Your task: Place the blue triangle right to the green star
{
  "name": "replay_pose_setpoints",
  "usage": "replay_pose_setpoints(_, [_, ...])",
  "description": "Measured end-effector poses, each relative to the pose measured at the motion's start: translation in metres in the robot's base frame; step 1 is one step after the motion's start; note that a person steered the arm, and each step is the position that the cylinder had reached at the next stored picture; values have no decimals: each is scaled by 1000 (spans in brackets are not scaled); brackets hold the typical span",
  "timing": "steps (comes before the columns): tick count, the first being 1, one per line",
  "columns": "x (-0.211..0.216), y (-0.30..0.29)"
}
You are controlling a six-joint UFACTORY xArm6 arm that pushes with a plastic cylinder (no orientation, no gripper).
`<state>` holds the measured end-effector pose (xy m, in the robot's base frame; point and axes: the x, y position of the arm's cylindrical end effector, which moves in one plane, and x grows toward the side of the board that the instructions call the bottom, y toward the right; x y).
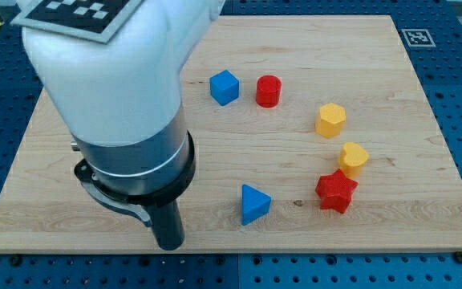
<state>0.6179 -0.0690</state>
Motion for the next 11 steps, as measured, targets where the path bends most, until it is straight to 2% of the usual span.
replay_pose_setpoints(1, [-5,79])
replay_pose_setpoints(2, [-6,98])
replay_pose_setpoints(4, [-15,88])
replay_pose_setpoints(5, [-46,83])
replay_pose_setpoints(6, [-55,86])
replay_pose_setpoints(9, [-55,120])
replay_pose_setpoints(11, [-99,102])
